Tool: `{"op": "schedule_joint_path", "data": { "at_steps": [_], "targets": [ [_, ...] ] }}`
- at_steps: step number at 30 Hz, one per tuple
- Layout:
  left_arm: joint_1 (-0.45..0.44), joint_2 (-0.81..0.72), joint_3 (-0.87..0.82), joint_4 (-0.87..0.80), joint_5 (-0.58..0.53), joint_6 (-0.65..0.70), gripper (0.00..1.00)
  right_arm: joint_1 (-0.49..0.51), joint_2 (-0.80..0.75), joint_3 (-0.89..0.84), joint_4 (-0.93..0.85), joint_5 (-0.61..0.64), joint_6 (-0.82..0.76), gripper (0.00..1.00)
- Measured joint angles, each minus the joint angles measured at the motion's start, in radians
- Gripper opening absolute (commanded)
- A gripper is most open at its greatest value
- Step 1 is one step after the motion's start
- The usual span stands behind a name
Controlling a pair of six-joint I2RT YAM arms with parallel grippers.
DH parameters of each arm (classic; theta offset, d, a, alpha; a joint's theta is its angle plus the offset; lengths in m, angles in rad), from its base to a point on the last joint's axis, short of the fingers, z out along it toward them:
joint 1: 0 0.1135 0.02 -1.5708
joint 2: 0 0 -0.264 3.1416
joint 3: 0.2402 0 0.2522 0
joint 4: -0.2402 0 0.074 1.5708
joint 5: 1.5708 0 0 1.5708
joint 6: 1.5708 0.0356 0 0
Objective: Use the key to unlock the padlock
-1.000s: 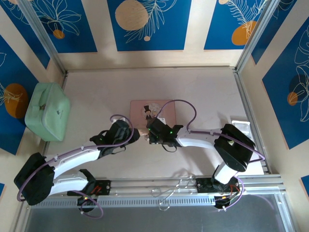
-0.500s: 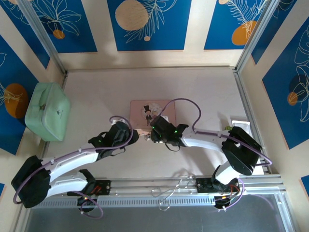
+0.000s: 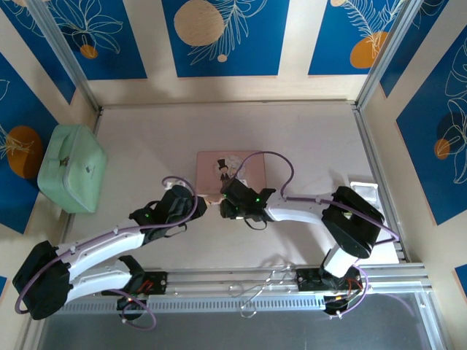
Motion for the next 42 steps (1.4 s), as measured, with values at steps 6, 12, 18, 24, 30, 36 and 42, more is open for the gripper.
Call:
{"op": "schedule_joint_path", "data": {
  "at_steps": [6,12,18,24,30,36,42],
  "targets": [
    [0.0,0.0,0.0,0.0,0.0,0.0,0.22,0.001,0.027,0.041,-0.04,0.01,0.011,0.21],
    [0.0,-0.002,-0.01,0.0,0.0,-0.003,0.21,0.001,0.072,0.101,-0.067,0.014,0.01,0.1],
    [0.0,-0.004,-0.016,0.001,0.0,-0.003,0.2,0.001,0.125,0.162,-0.109,0.025,0.008,0.09],
    [0.0,-0.004,-0.016,0.001,0.001,-0.003,0.2,-0.003,0.158,0.217,-0.184,0.04,0.049,0.14],
    [0.0,-0.016,-0.016,-0.004,0.0,-0.003,0.21,0.026,0.087,0.175,-0.196,0.055,0.058,0.42],
    [0.002,-0.017,0.002,-0.035,0.0,0.003,0.25,0.029,-0.168,-0.011,-0.1,0.055,0.065,0.58],
    [0.012,-0.017,0.046,-0.052,0.001,0.022,0.24,-0.073,-0.274,-0.196,0.068,-0.012,0.087,0.59]
  ]
}}
